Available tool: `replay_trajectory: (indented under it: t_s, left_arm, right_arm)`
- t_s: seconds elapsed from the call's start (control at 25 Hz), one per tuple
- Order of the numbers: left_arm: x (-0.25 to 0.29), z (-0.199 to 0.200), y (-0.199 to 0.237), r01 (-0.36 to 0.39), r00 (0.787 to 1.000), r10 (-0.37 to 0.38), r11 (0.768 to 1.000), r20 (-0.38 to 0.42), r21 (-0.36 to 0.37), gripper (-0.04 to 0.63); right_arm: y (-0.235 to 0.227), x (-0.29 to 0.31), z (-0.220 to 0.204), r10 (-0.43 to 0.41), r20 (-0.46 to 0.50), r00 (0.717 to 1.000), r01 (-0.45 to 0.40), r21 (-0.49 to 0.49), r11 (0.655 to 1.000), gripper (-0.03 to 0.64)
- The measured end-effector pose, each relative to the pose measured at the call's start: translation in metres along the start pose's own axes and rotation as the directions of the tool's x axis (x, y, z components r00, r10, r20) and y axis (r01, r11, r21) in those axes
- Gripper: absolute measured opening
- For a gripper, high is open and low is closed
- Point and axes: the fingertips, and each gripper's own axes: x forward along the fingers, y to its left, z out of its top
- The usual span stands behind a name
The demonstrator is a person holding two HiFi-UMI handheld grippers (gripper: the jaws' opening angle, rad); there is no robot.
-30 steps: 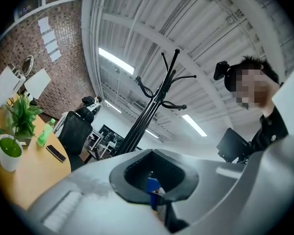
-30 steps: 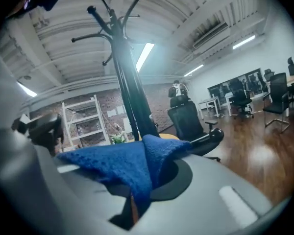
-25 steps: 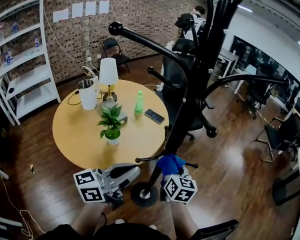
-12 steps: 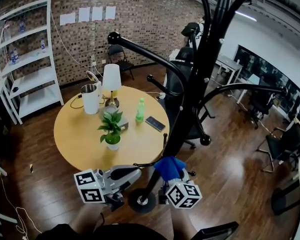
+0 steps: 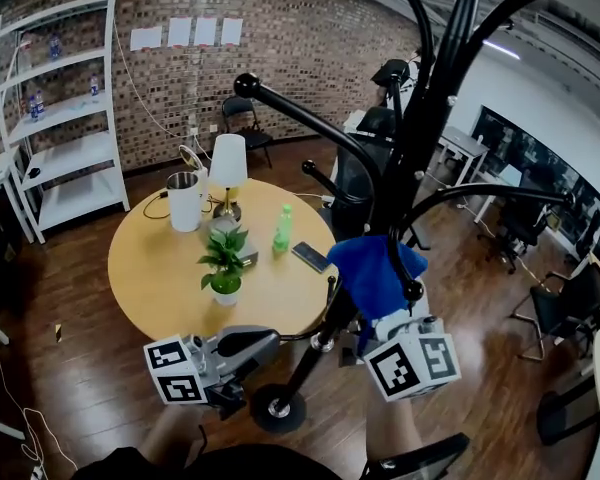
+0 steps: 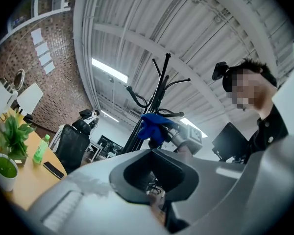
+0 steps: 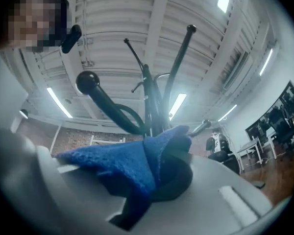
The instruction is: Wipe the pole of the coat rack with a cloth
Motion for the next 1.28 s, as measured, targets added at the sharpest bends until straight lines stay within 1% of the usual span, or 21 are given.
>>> replay_trajectory:
  t_s: [0.16, 0.24, 0.32, 0.44, 0.64, 0.72, 0.8, 0.88, 1.0, 1.12, 1.2, 1.28]
  left_arm:
    - [-0.001, 0.004, 0.003, -0.012, 1.0, 0.012, 1.0, 0.006, 0.011, 0.002]
    - [-0.002, 0.005, 0.006, -0.019, 1.0, 0.019, 1.0, 0.006, 0.01, 0.003]
    - [-0.001, 0.004, 0.009, -0.024, 1.0, 0.024, 1.0, 0.004, 0.007, 0.002]
    - [0.003, 0.002, 0.013, -0.029, 1.0, 0.029, 1.0, -0.006, 0.001, 0.002]
    - [0.011, -0.004, 0.015, -0.021, 0.999, 0.021, 1.0, -0.034, -0.008, 0.002]
    - [0.014, -0.008, 0.016, -0.019, 0.999, 0.019, 1.0, -0.042, -0.016, 0.002]
    - [0.017, -0.01, 0.014, -0.012, 0.999, 0.011, 1.0, -0.045, -0.025, 0.002]
    - [0.019, -0.012, 0.011, -0.004, 0.999, 0.003, 1.0, -0.049, -0.029, 0.003]
    - [0.019, -0.014, 0.009, -0.003, 0.998, 0.001, 0.999, -0.058, -0.034, 0.002]
    - [0.017, -0.016, 0.01, -0.009, 0.998, 0.007, 0.999, -0.064, -0.035, 0.002]
    - [0.016, -0.017, 0.011, -0.012, 0.998, 0.01, 0.999, -0.065, -0.034, 0.002]
    - [0.015, -0.016, 0.011, -0.016, 0.998, 0.014, 0.999, -0.063, -0.033, 0.003]
  right_arm:
    - [0.003, 0.006, 0.01, 0.022, 0.014, 1.0, -0.021, -0.043, 0.999, 0.025]
    - [0.002, 0.002, 0.005, 0.018, 0.015, 1.0, -0.017, -0.047, 0.999, 0.025]
    - [-0.001, -0.005, -0.011, 0.013, -0.013, 1.0, -0.013, -0.026, 1.0, 0.025]
    - [-0.007, -0.021, -0.053, 0.001, -0.081, 0.997, 0.0, 0.017, 1.0, 0.025]
    - [-0.021, -0.064, -0.146, -0.064, -0.2, 0.978, 0.089, 0.12, 0.989, 0.025]
    - [-0.027, -0.082, -0.186, -0.082, -0.264, 0.961, 0.114, 0.111, 0.987, 0.025]
    - [-0.032, -0.1, -0.224, -0.093, -0.334, 0.938, 0.134, 0.102, 0.986, 0.025]
    - [-0.036, -0.114, -0.254, -0.088, -0.379, 0.921, 0.148, 0.132, 0.98, 0.025]
    - [-0.04, -0.128, -0.282, -0.085, -0.423, 0.902, 0.163, 0.152, 0.975, 0.025]
    - [-0.044, -0.136, -0.3, -0.094, -0.467, 0.879, 0.194, 0.17, 0.966, 0.025]
    - [-0.046, -0.139, -0.306, -0.097, -0.473, 0.876, 0.201, 0.176, 0.964, 0.025]
    - [-0.046, -0.14, -0.307, -0.091, -0.468, 0.879, 0.197, 0.183, 0.963, 0.025]
